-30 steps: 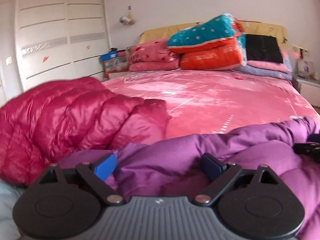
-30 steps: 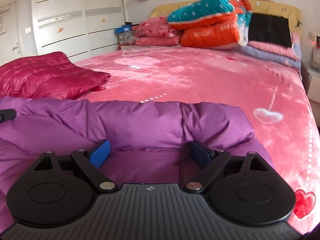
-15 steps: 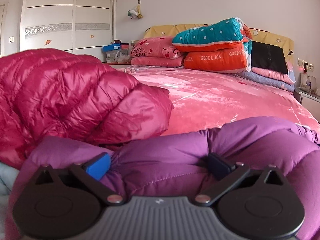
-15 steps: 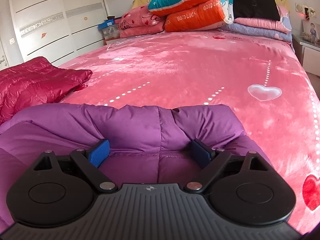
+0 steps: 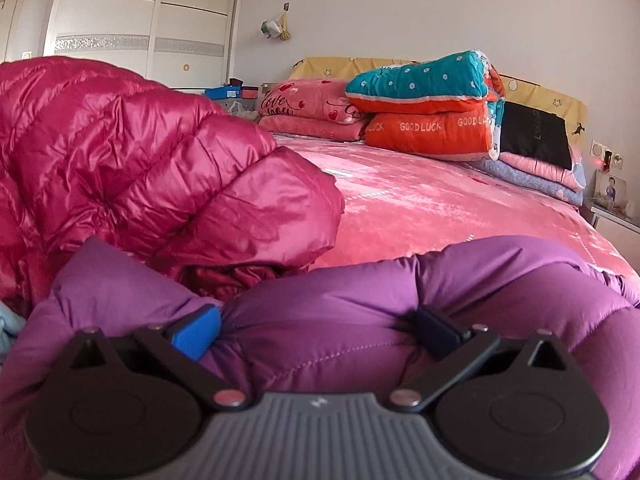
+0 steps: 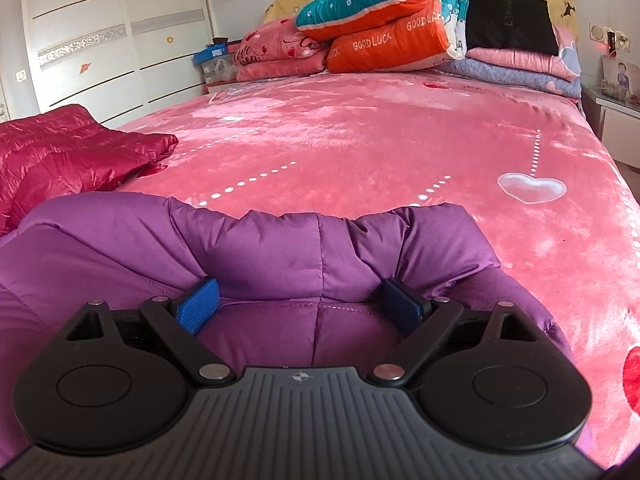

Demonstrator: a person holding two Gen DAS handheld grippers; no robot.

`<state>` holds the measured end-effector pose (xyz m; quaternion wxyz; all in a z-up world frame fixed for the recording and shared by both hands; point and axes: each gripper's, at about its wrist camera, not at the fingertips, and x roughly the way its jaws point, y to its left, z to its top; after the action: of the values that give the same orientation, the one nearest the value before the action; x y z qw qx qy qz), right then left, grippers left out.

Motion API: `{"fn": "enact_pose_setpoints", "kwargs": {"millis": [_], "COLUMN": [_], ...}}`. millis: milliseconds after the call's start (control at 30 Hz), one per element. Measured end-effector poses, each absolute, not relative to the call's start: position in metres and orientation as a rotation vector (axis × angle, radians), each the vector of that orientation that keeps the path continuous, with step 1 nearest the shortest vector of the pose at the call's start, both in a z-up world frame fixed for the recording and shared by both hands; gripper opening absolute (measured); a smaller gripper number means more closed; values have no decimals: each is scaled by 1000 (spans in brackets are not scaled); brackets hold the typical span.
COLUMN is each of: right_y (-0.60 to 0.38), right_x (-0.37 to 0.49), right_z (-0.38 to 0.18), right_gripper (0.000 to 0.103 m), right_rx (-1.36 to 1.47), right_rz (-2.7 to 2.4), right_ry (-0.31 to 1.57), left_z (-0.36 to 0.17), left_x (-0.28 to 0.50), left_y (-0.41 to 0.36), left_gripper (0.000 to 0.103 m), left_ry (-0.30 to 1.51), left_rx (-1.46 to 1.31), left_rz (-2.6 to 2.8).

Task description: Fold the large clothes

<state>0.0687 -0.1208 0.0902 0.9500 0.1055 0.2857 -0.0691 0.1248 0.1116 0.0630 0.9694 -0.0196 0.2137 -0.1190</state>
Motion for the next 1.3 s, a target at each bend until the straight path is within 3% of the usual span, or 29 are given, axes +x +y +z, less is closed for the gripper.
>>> {"fn": "enact_pose_setpoints", "kwargs": {"millis": [633, 967, 1167, 1300], "right_y": [-127, -149, -176, -195], "right_x": [59, 43, 24, 6], "right_z": [91, 104, 133, 150], "right_gripper": [103, 103, 103, 103], "right_rx": [222, 359, 462, 471], "right_rz": [-141, -94, -113, -139], "right_ry": [550, 557, 538, 511], "left_z": [61, 103, 139, 133], "left_x": [133, 113, 67, 65], "left_y": [99, 81, 24, -20], "left_gripper": [103, 102, 102, 102], "left_ry": [457, 497, 410, 492], "left_rx": [20, 33, 21, 35], "left_rz": [-217, -159, -239, -280]}}
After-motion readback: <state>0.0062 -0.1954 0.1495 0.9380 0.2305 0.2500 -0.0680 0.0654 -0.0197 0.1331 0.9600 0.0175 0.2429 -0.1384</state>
